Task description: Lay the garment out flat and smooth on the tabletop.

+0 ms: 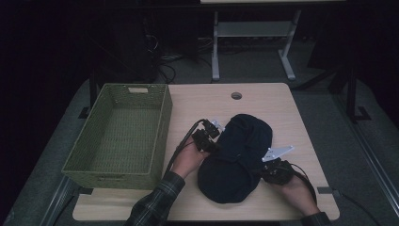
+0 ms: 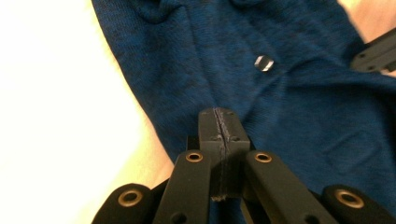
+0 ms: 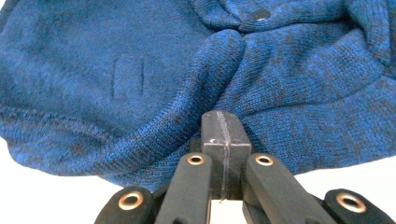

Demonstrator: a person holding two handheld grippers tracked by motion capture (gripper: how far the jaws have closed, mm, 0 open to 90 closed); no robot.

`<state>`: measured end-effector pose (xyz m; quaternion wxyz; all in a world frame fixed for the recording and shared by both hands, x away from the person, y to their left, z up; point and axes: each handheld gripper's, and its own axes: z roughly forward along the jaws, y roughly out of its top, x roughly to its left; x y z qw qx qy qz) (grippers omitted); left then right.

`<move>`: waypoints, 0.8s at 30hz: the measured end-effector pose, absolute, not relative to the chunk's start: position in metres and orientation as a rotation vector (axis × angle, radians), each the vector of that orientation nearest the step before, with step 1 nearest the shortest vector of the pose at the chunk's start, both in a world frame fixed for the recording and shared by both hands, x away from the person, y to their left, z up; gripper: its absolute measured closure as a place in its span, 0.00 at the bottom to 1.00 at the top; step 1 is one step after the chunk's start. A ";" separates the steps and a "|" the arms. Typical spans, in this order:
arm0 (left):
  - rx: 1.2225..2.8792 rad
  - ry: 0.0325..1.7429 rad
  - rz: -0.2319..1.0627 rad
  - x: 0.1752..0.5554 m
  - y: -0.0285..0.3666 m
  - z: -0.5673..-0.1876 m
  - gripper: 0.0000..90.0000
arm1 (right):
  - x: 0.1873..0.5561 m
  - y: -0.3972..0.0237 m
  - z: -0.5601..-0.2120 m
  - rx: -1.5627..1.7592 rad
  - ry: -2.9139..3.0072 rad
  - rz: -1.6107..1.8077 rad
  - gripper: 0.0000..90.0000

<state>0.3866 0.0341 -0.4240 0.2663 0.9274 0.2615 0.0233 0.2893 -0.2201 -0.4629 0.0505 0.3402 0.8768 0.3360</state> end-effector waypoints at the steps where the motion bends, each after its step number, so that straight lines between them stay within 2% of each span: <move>1: 2.515 0.703 0.057 0.388 0.033 -0.427 1.00 | 0.289 -0.223 -0.463 1.027 2.670 1.018 1.00; 6: 2.537 0.702 0.016 0.382 0.028 -0.447 1.00 | 0.290 -0.231 -0.462 1.058 2.645 0.995 1.00; 24: 2.507 0.692 -0.042 0.342 0.051 -0.449 1.00 | 0.298 -0.237 -0.460 1.116 2.567 0.897 1.00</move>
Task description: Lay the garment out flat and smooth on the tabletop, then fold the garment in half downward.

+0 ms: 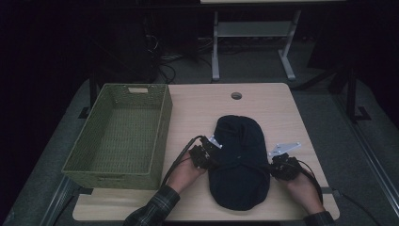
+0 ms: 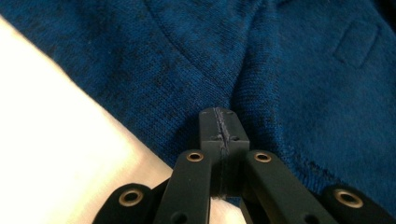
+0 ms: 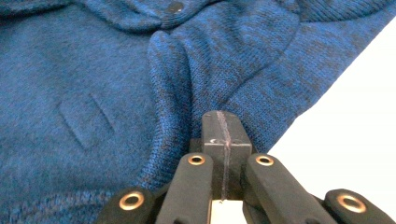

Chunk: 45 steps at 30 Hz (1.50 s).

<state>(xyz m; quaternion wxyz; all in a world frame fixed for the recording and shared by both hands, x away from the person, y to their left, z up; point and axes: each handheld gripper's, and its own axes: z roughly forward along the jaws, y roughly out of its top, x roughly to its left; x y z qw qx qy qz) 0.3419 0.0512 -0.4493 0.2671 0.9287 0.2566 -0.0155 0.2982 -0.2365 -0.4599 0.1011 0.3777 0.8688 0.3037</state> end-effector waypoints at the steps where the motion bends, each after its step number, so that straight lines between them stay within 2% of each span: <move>1: 2.511 0.685 -0.042 0.339 0.052 -0.449 1.00 | 0.298 -0.236 -0.460 1.112 2.565 0.894 1.00; 18: 2.538 0.688 -0.040 0.312 0.072 -0.447 1.00 | 0.281 -0.213 -0.459 1.006 2.635 0.912 1.00; 25: 2.541 0.677 -0.054 0.312 0.072 -0.445 1.00 | 0.281 -0.211 -0.458 0.986 2.653 0.937 1.00; 27: 2.525 0.686 -0.065 0.314 0.074 -0.443 0.93 | 0.282 -0.214 -0.455 0.994 2.646 0.969 0.99; 29: 2.511 0.699 -0.056 0.315 0.075 -0.441 0.89 | 0.283 -0.216 -0.452 1.007 2.626 1.005 0.90; 32: 2.497 0.701 -0.053 0.317 0.076 -0.438 0.83 | 0.286 -0.216 -0.448 0.992 2.618 1.018 0.83; 37: 2.492 0.704 -0.040 0.326 0.077 -0.433 0.67 | 0.293 -0.215 -0.443 0.993 2.619 1.041 0.70; 45: 2.470 0.711 -0.012 0.343 0.078 -0.425 0.61 | 0.311 -0.218 -0.434 0.973 2.605 1.082 0.62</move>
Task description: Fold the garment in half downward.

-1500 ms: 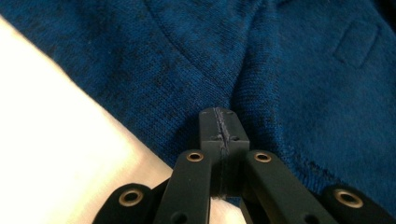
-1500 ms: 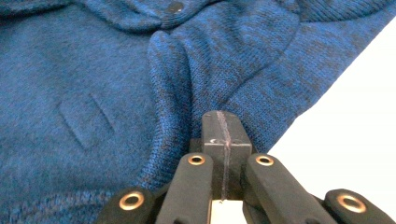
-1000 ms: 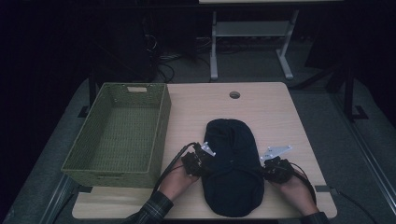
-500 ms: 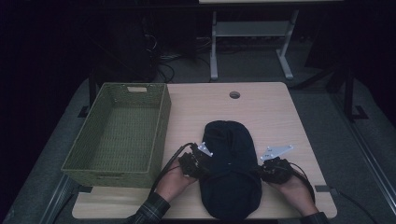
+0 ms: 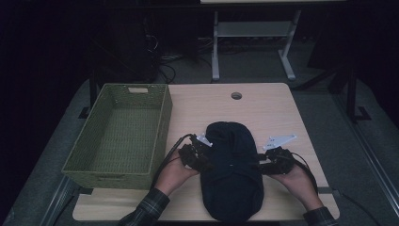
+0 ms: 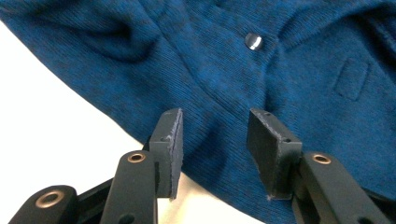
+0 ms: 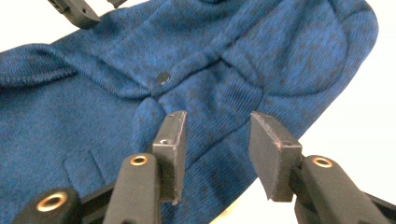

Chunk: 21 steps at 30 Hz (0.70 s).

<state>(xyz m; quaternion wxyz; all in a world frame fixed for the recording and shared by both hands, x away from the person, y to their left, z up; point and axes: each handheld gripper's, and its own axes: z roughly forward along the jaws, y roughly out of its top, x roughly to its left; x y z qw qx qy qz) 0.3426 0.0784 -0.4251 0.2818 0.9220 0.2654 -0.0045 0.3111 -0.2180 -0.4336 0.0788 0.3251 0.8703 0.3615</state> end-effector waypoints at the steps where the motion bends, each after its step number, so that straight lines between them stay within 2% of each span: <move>1: 2.473 0.699 -0.005 0.346 0.079 -0.423 0.61 | 0.314 -0.218 -0.432 0.985 2.606 1.092 0.61; 21: 2.411 0.715 0.109 0.393 0.071 -0.388 0.60 | 0.370 -0.218 -0.401 0.994 2.558 1.158 0.59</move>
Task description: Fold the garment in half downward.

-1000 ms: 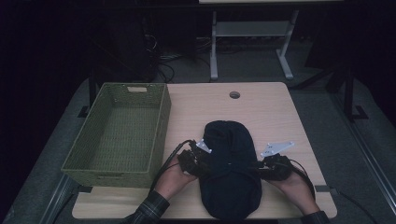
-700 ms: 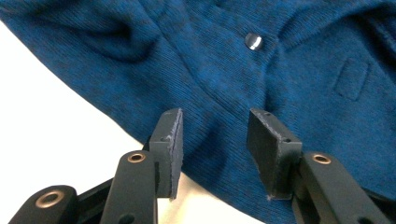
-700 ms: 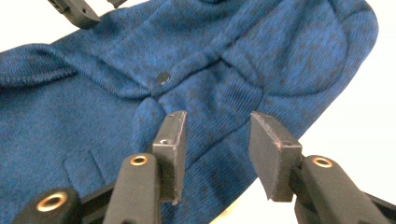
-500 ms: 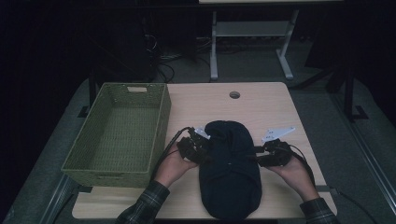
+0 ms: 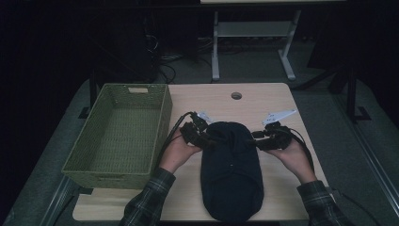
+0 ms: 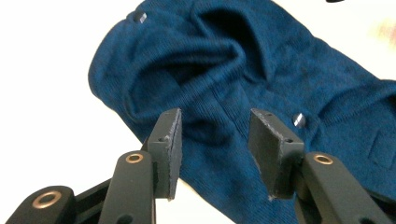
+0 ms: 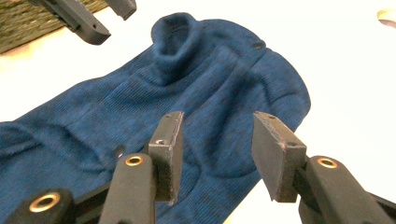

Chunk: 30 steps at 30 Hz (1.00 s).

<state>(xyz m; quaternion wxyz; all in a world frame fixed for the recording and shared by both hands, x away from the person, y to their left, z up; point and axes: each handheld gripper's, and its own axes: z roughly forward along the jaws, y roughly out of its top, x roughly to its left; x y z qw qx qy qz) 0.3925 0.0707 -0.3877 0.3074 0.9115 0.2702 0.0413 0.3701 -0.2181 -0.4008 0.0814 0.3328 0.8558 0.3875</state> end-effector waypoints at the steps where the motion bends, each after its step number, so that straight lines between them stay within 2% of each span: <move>1: 2.409 0.722 0.111 0.395 0.070 -0.386 0.60 | 0.373 -0.219 -0.400 0.992 2.553 1.169 0.59; 13: 2.384 0.774 0.186 0.434 0.069 -0.381 0.61 | 0.407 -0.213 -0.398 1.023 2.555 1.125 0.59; 21: 2.404 0.816 0.227 0.463 0.067 -0.396 0.62 | 0.426 -0.213 -0.403 1.042 2.550 1.115 0.59; 30: 2.430 0.861 0.165 0.479 0.062 -0.425 0.61 | 0.443 -0.218 -0.411 1.103 2.499 1.166 0.58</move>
